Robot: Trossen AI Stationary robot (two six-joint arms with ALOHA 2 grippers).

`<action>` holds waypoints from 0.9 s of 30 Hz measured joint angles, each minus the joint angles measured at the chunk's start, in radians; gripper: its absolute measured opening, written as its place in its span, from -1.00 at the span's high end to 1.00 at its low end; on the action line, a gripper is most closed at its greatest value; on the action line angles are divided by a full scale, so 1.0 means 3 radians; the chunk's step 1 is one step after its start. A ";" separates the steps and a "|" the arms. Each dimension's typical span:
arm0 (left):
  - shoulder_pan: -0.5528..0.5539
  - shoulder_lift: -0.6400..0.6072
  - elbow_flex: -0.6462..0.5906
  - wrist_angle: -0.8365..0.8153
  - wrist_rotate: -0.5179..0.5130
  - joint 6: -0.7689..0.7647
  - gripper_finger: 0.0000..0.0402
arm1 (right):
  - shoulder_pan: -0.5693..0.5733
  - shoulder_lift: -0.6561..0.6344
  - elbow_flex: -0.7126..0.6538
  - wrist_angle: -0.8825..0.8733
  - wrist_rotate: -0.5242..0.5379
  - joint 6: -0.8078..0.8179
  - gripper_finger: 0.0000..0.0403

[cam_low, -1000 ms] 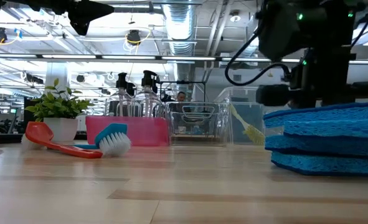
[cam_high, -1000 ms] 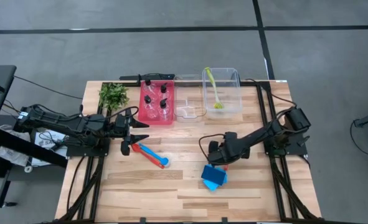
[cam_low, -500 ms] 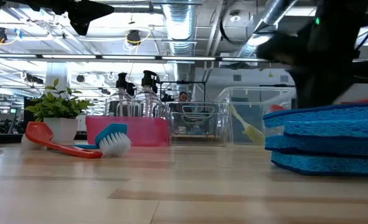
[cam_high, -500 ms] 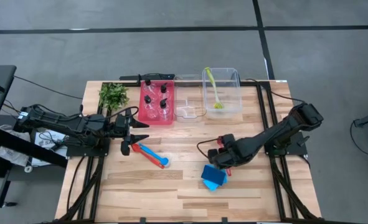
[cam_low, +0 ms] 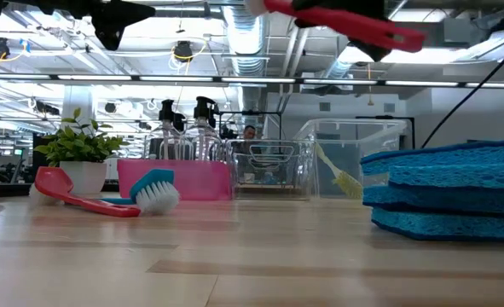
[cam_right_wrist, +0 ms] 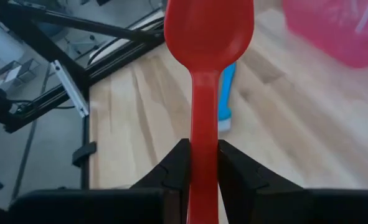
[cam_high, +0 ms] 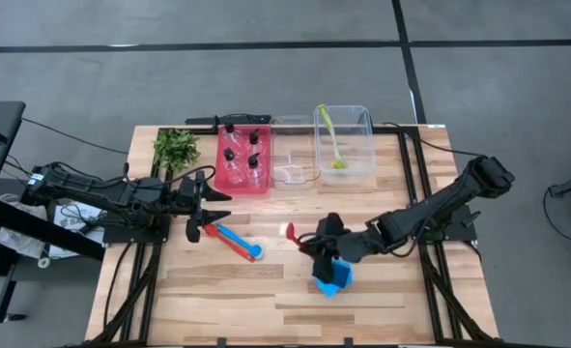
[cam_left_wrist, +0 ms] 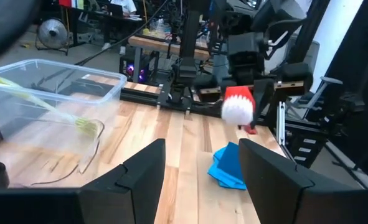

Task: Pick & Place Kitchen Sink Supplies
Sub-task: Put the right red scrubbing brush into the white bin

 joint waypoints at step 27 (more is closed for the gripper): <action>0.0001 0.0022 0.0001 0.0089 0.0676 -0.0672 -0.02 | -0.0593 -0.0274 -0.0003 0.0983 -0.0275 -0.1589 0.72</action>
